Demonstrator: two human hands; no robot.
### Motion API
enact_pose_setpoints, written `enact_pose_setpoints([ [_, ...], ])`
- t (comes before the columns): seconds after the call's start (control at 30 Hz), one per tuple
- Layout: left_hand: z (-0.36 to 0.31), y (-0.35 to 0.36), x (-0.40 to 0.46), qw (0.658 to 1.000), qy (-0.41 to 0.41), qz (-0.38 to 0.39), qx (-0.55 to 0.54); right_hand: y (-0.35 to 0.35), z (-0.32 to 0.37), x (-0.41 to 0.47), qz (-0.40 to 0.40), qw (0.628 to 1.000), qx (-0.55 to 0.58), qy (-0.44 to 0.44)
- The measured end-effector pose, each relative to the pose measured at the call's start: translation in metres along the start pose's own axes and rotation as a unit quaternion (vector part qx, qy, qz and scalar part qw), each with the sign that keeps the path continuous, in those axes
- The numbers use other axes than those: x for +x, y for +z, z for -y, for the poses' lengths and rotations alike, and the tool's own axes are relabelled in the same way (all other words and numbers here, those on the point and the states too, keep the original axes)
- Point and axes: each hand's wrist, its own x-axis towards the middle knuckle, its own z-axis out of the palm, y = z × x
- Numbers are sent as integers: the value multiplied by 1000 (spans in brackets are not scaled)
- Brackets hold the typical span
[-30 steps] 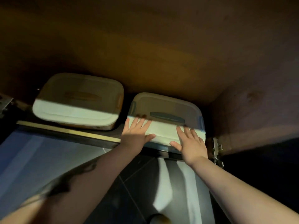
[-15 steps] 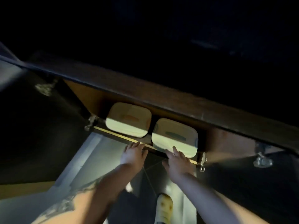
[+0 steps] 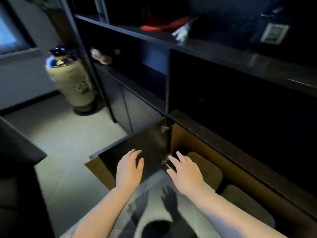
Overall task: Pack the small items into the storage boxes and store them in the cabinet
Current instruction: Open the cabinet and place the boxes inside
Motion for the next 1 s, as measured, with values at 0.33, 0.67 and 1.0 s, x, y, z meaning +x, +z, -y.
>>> enact_pose_setpoints([
  [0.33,188,-98,70,980,-158,54,-112,76,216,119,57,989,-43,-127],
  [0.67,232,-57,63,946,-171,115,-252,132,239,157,113,986,-60,-110],
  [1.0,190,-1,-8,879,-69,398,-255,119,120,20,7,997,19,-76],
])
